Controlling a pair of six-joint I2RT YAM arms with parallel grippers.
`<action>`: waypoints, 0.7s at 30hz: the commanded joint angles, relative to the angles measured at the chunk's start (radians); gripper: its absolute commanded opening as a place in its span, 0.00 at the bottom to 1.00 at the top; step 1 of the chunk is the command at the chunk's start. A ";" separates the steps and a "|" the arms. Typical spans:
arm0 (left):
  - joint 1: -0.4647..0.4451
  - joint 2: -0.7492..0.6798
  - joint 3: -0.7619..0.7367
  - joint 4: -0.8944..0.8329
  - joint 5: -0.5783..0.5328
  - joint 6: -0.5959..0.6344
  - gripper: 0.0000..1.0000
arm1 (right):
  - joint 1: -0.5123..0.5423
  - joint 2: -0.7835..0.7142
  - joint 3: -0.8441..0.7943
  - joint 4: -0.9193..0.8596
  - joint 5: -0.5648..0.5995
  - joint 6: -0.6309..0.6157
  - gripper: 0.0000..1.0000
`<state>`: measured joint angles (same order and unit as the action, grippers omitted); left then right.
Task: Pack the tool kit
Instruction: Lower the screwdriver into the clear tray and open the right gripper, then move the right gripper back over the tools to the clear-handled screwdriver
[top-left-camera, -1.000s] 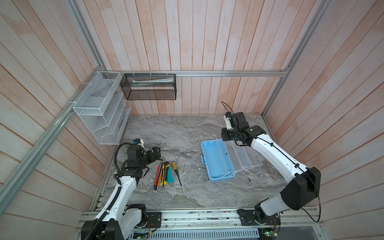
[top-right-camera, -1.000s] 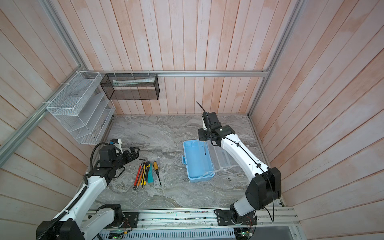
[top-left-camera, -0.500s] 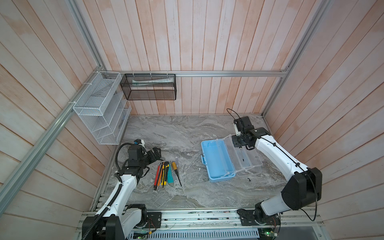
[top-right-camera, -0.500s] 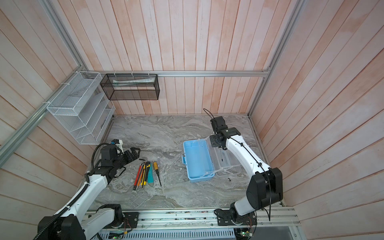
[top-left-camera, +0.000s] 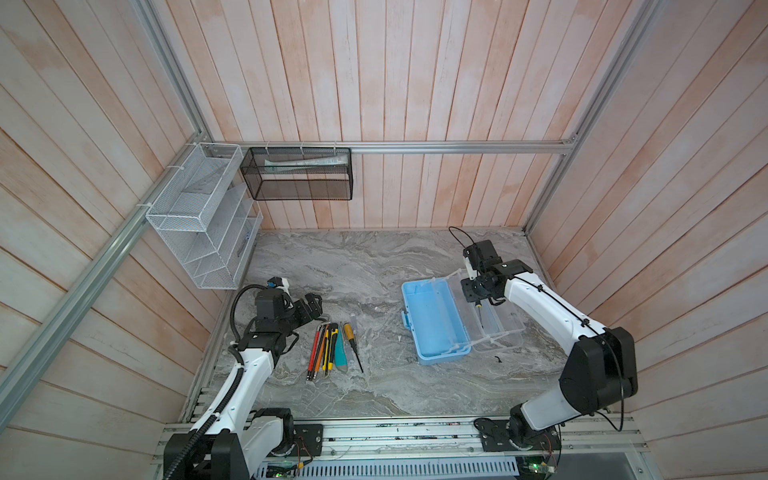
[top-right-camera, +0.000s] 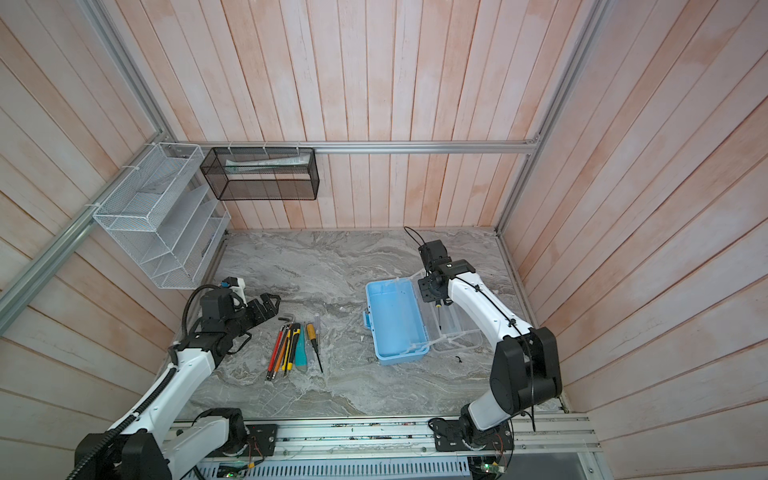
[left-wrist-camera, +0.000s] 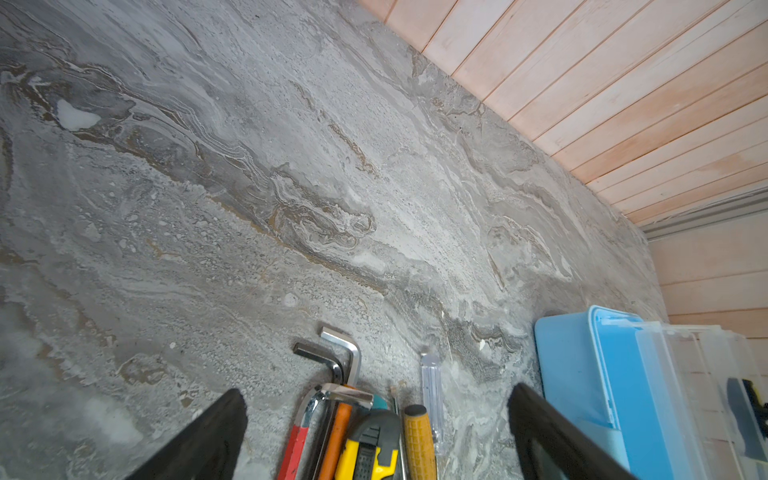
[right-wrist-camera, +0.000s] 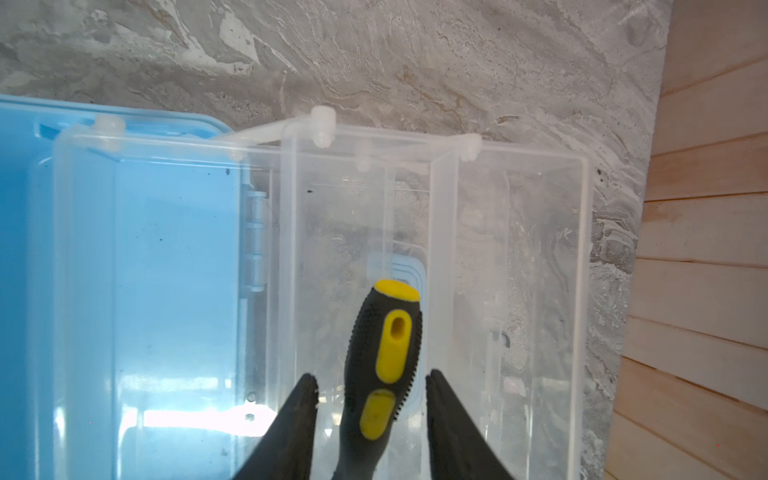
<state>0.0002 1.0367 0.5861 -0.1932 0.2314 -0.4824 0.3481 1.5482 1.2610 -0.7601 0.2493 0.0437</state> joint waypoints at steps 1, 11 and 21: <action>0.006 -0.010 0.048 0.003 0.022 -0.003 1.00 | 0.003 -0.018 0.059 -0.014 -0.005 0.009 0.44; 0.006 -0.022 0.051 -0.021 0.002 0.006 1.00 | 0.266 0.010 0.107 0.238 -0.211 0.301 0.45; 0.007 -0.040 0.018 -0.008 0.011 -0.006 1.00 | 0.556 0.357 0.161 0.446 -0.323 0.350 0.44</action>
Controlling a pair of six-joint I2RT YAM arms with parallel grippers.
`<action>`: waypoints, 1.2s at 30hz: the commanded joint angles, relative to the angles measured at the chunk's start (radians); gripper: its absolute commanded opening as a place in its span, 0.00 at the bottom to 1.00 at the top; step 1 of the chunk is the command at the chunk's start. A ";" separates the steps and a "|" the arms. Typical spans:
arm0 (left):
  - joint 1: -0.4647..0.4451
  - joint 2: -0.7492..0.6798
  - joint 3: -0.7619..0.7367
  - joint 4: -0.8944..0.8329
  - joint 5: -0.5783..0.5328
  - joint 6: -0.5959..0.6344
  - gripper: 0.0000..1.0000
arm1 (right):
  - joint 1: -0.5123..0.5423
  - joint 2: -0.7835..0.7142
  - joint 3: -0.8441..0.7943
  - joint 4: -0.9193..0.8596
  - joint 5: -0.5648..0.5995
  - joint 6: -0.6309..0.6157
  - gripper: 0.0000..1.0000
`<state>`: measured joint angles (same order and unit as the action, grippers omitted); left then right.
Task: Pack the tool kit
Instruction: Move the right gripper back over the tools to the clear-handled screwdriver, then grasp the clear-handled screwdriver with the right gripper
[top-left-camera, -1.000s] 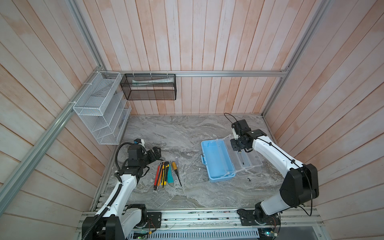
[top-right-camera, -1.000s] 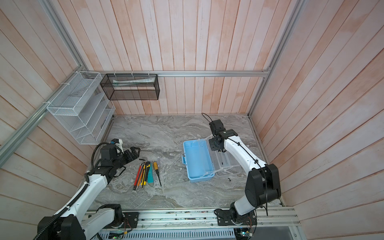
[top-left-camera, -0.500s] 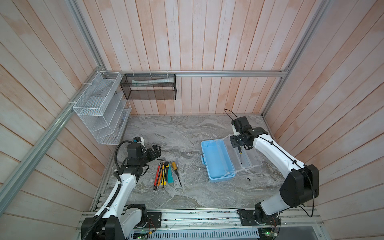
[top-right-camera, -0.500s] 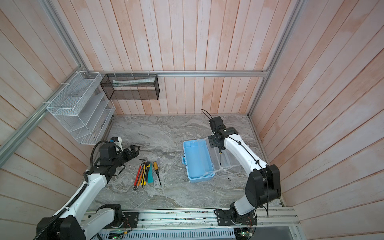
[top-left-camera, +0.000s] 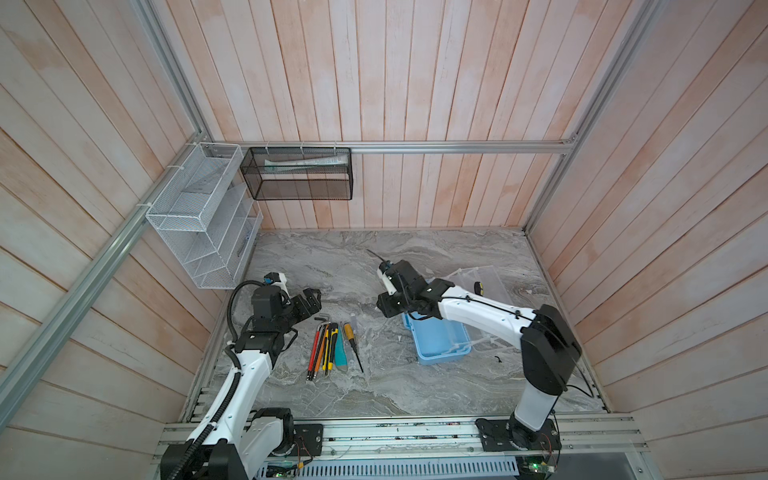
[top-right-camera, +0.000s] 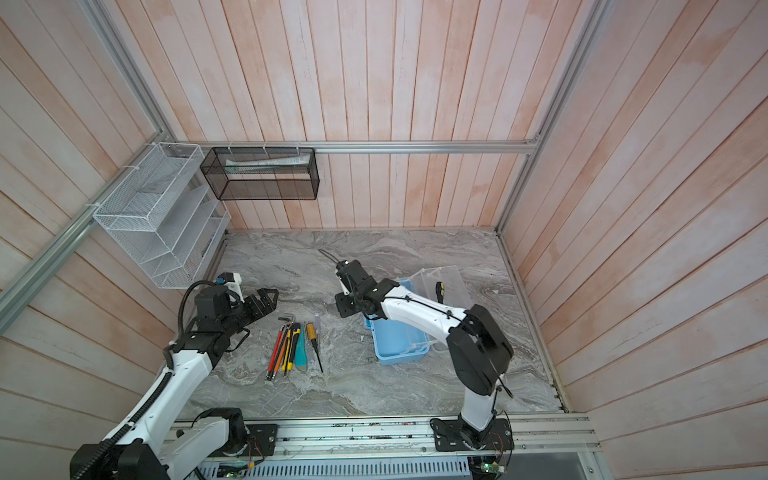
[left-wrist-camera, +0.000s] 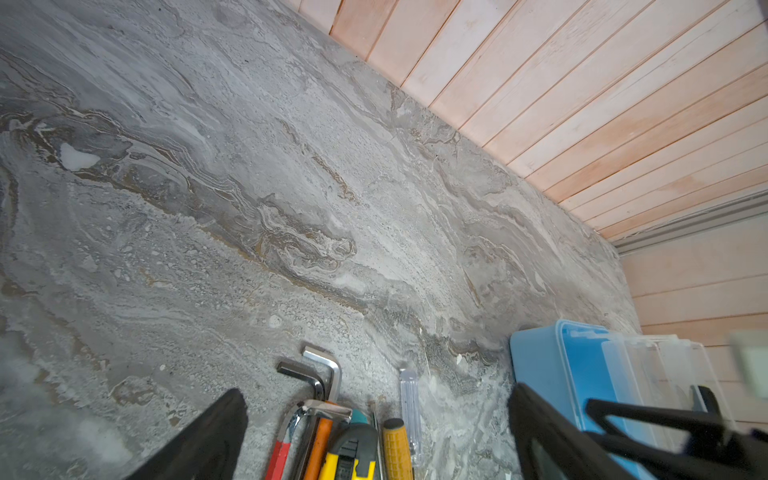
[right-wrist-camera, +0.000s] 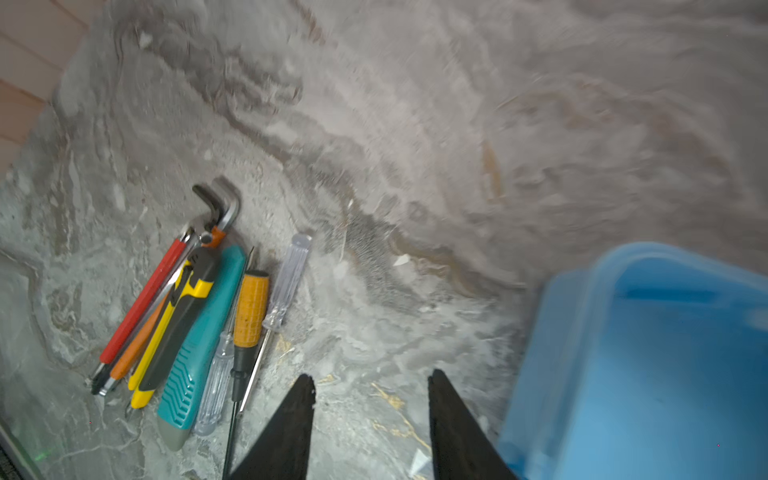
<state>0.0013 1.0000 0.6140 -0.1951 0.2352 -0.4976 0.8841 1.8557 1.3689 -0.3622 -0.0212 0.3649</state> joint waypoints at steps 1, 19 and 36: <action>0.006 -0.006 -0.010 -0.017 0.003 0.014 1.00 | 0.029 0.082 0.072 0.052 -0.059 0.036 0.44; 0.007 -0.053 -0.053 -0.053 -0.029 0.034 1.00 | 0.073 0.381 0.317 0.008 -0.071 0.031 0.39; 0.007 -0.077 -0.069 -0.059 -0.031 0.037 1.00 | 0.114 0.480 0.419 -0.132 0.106 0.005 0.28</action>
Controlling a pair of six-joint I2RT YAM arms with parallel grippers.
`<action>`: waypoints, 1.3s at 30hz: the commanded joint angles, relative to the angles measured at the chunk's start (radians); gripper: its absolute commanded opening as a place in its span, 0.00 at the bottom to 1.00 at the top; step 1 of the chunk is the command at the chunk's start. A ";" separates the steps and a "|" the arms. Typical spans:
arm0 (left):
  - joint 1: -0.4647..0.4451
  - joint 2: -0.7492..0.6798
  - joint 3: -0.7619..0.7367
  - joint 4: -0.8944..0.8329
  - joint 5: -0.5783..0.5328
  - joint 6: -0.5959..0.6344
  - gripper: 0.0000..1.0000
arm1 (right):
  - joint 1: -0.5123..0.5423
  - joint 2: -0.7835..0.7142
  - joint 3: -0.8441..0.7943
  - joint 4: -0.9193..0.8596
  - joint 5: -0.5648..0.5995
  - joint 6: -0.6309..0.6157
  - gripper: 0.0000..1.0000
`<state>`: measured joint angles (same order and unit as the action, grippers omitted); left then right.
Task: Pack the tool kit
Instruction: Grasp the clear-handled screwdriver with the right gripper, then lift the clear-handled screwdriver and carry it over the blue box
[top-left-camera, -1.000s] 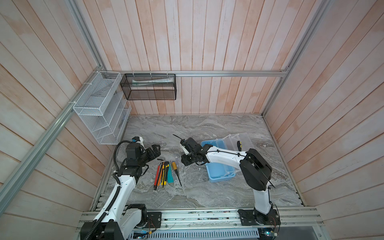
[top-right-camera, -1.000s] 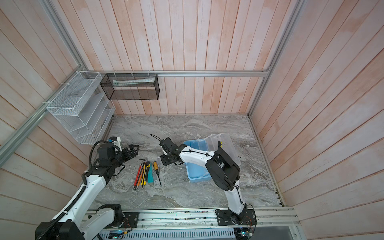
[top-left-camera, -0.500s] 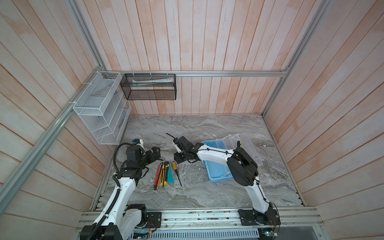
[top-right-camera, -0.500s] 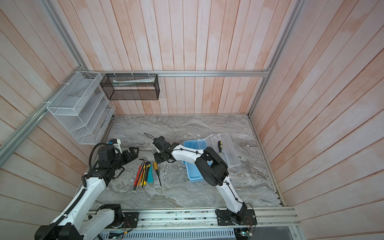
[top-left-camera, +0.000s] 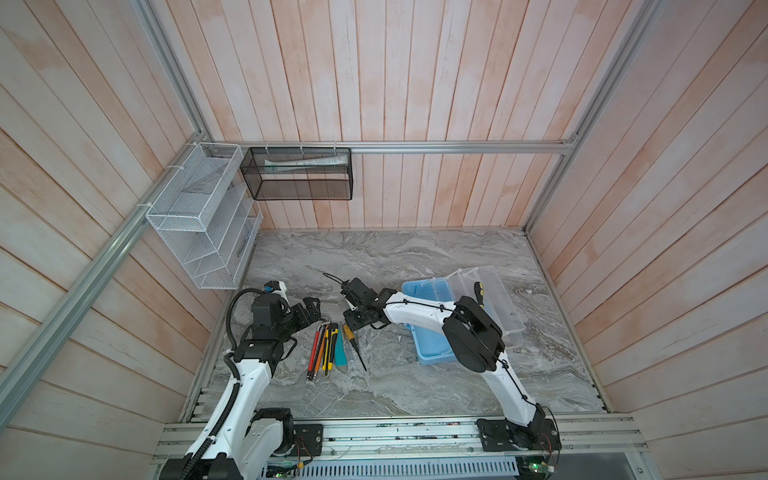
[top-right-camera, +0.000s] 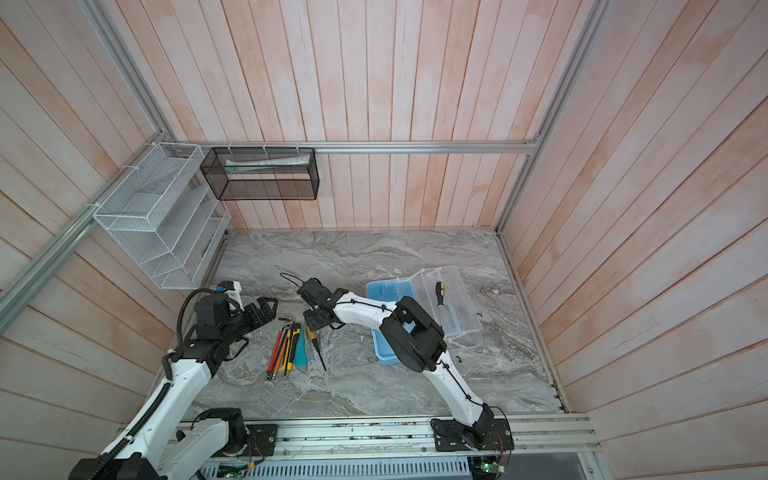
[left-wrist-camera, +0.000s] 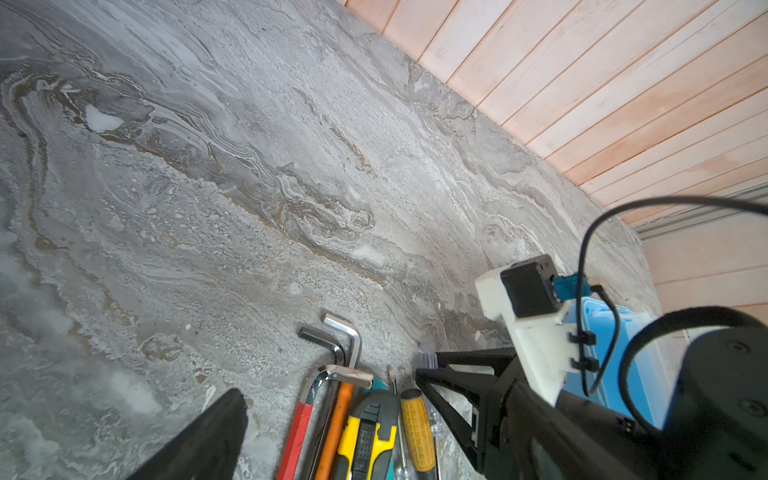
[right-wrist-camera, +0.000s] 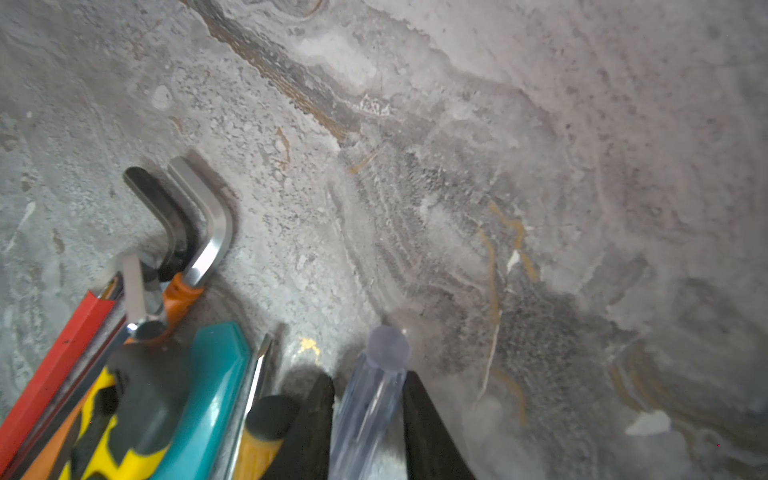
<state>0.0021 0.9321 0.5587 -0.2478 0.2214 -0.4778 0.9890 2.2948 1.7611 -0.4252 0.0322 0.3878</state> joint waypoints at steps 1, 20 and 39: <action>0.007 -0.010 -0.013 -0.004 -0.015 0.016 1.00 | 0.009 0.045 0.032 -0.073 0.051 -0.017 0.27; 0.007 0.001 0.014 -0.006 -0.006 0.019 1.00 | -0.078 -0.270 -0.077 -0.061 0.049 -0.067 0.00; 0.006 0.027 0.016 0.016 0.019 0.002 1.00 | -0.521 -0.803 -0.346 -0.269 0.199 -0.248 0.00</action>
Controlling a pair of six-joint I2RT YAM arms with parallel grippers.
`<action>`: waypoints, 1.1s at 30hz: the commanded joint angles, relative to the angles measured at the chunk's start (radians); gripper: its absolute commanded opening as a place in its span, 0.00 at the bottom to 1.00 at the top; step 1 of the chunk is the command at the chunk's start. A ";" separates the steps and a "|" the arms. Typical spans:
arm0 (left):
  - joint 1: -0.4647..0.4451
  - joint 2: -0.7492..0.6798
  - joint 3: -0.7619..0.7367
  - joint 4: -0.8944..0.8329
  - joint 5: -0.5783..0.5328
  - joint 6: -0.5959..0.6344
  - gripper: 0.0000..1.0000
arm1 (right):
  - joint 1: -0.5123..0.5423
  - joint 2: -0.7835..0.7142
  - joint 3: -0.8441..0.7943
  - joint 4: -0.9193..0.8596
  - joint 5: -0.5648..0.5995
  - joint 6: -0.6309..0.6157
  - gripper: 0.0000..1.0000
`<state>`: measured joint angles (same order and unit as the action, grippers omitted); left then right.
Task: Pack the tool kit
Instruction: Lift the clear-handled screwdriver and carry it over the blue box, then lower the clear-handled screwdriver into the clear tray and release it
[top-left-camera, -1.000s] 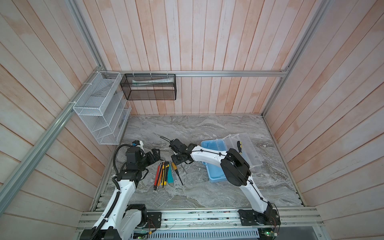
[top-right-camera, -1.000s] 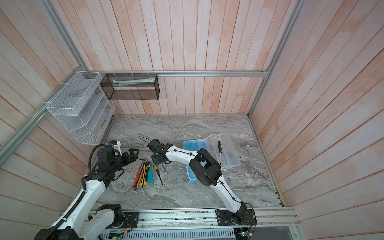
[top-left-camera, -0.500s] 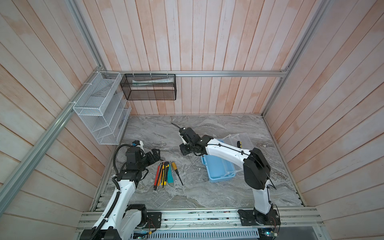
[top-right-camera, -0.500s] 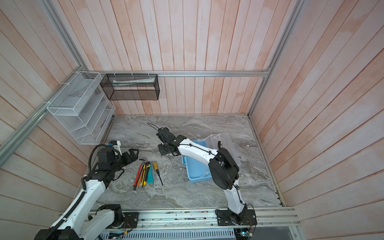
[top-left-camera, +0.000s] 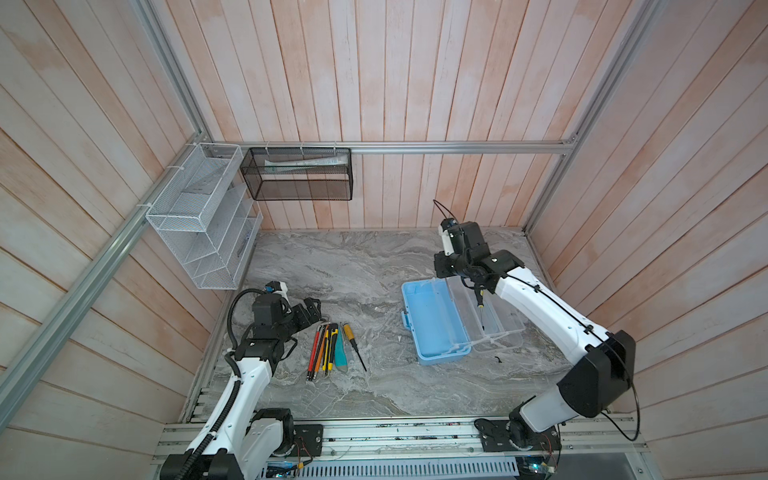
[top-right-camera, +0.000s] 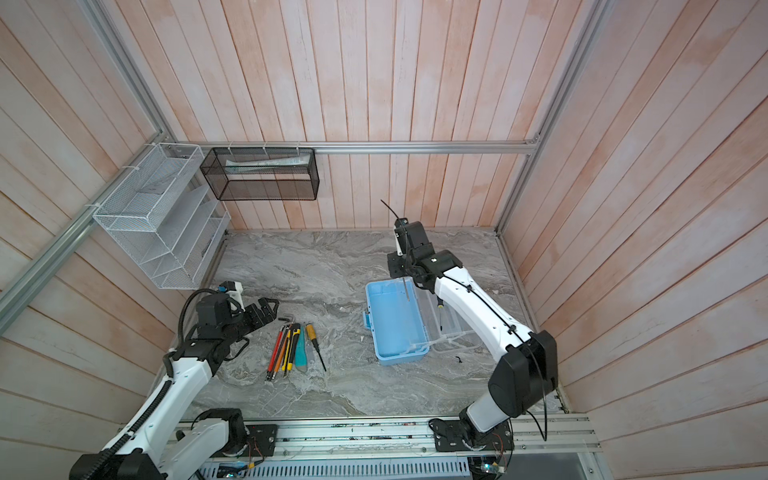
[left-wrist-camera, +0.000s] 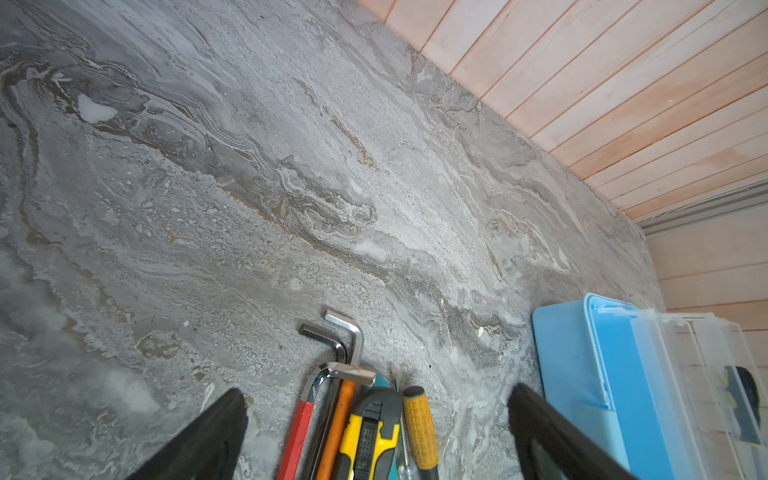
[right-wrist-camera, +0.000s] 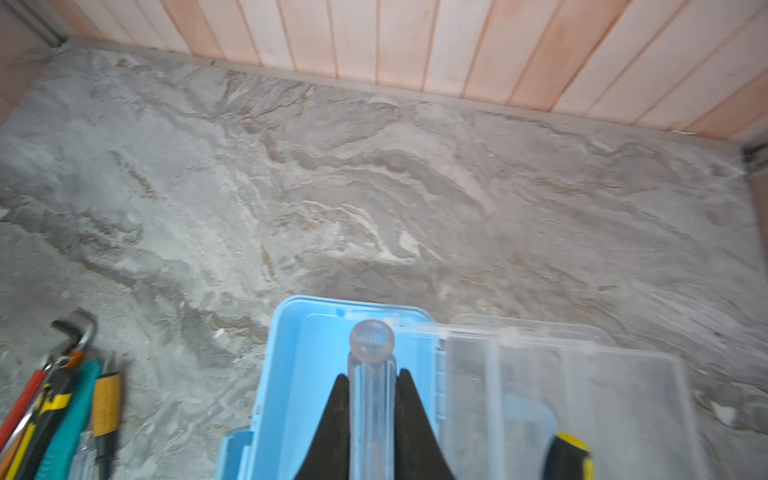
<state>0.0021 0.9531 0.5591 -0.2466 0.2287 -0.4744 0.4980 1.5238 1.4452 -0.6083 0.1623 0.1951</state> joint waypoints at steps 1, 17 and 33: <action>0.007 0.009 0.017 0.016 0.014 -0.001 1.00 | -0.049 -0.046 -0.044 -0.101 0.093 -0.065 0.00; 0.007 0.046 0.036 0.020 0.037 -0.002 1.00 | -0.167 -0.132 -0.356 0.006 0.081 -0.073 0.00; 0.006 0.038 0.036 0.014 0.036 0.002 1.00 | -0.159 -0.146 -0.253 -0.049 0.029 -0.064 0.37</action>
<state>0.0017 0.9977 0.5667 -0.2462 0.2543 -0.4747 0.3317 1.3964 1.1400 -0.6258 0.2005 0.1280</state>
